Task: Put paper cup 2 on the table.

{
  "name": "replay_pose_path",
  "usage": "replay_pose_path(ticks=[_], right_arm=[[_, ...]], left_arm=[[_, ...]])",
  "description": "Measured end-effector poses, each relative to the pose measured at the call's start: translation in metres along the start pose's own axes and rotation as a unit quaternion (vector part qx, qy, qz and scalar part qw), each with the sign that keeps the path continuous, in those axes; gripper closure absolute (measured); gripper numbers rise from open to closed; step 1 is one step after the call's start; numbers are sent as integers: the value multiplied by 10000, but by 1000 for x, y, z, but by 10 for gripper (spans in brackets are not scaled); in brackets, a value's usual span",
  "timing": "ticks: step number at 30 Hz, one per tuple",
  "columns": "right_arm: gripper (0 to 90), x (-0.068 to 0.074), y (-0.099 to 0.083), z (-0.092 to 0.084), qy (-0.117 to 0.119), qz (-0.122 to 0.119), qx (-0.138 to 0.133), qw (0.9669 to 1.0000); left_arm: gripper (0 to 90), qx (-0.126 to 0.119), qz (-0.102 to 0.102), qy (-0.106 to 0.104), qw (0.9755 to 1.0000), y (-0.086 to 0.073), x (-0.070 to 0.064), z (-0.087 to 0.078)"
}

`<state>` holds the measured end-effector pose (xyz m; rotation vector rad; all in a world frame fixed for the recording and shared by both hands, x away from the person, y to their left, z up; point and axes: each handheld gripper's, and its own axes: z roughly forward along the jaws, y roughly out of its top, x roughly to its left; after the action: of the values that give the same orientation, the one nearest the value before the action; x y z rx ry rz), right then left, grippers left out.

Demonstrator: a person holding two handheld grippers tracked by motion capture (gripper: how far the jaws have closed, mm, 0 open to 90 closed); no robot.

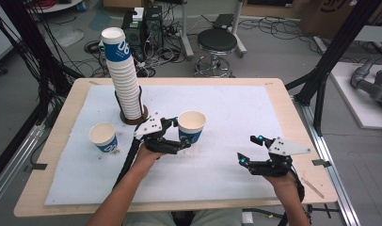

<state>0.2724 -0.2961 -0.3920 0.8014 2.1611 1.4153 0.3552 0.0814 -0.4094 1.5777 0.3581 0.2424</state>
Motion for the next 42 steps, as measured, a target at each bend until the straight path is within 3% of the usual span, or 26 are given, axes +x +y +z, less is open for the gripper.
replay_pose_path(ticks=[15,22,29,33,36,39,42], right_arm=[[214,1,-3,-2,74,25,19,10000],[214,1,-3,-1,89,4,14,10000],[214,1,-2,-1,100,5,7,9999],[214,0,-3,-2,84,6,8,10000],[214,1,-3,-3,84,5,4,10000],[214,1,-2,-3,84,9,1,10000],[214,2,-2,-3,87,-3,6,10000]], left_arm=[[267,555,-134,365,9977,-29,16,33],[268,1191,-150,573,9911,-40,16,42],[268,1503,29,718,9860,-39,12,48],[267,1588,-98,790,9841,-39,12,47],[264,1751,-100,849,9808,-36,9,44],[263,1988,117,876,9760,-33,5,42],[258,2042,80,903,9747,-35,3,37]])
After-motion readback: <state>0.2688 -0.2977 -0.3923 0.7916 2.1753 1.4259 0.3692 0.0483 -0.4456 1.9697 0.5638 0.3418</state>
